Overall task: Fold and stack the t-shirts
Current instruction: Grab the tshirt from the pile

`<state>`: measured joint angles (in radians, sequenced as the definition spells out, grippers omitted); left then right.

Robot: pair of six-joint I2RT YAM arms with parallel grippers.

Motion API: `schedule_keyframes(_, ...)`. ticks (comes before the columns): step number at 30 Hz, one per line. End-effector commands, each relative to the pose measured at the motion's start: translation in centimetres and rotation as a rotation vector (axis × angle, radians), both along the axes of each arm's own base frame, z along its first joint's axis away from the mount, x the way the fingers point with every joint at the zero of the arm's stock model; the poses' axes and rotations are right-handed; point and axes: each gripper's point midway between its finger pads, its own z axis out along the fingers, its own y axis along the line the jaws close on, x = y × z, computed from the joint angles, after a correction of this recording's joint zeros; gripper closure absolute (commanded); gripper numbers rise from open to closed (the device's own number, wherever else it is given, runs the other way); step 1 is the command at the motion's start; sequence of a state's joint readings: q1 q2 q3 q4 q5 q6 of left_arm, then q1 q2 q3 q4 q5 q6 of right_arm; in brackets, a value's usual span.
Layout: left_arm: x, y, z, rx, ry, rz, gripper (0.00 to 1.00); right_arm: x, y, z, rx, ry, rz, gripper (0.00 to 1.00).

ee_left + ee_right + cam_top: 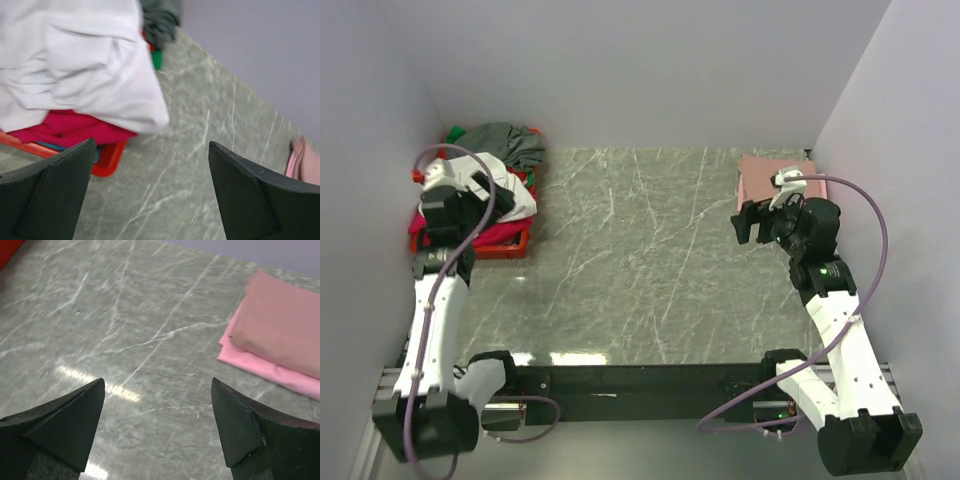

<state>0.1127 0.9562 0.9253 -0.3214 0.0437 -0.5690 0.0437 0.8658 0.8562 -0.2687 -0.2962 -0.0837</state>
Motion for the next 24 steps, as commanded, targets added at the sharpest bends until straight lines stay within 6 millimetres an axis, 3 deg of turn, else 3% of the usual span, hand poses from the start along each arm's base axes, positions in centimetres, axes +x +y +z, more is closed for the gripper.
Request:
schedule_keyframes(1,2.2,3.5,1.6,-0.201,-0.008,0.136,0.01,-1.5,1.6,0.1,-0.033,-0.021,0.152,0.07)
schedule_keyframes(5,5.4,6.9,-0.5,-0.263,0.136,0.288,0.09,-1.7,1.6,0.2,-0.038,-0.030,0.163,0.07)
schedule_keyframes(7,6.3,7.7,-1.5,-0.278,0.185,0.337,0.15,-1.7,1.6,0.2,-0.040,-0.025,0.166,0.07)
schedule_keyframes(9,8.0,8.2,-2.6,-0.285,0.243,0.344,0.16,-1.7,1.7,0.1,-0.035,-0.021,0.169,0.07)
schedule_keyframes(13,11.6,10.4,-4.4,-0.230,0.304,0.380,0.27,-1.8,2.0,-0.1,-0.026,-0.011,0.184,0.07)
schedule_keyframes(17,13.6,11.9,-6.2,-0.157,0.385,0.405,0.27,-1.7,2.0,-0.4,-0.025,0.001,0.186,0.07)
schedule_keyframes(22,15.3,11.7,-9.7,-0.117,0.501,0.383,0.28,-1.5,1.9,-0.5,-0.028,0.004,0.177,0.07)
schedule_keyframes(24,15.6,11.5,-10.3,-0.106,0.510,0.359,0.39,-1.6,1.9,-0.4,-0.028,0.003,0.177,0.07)
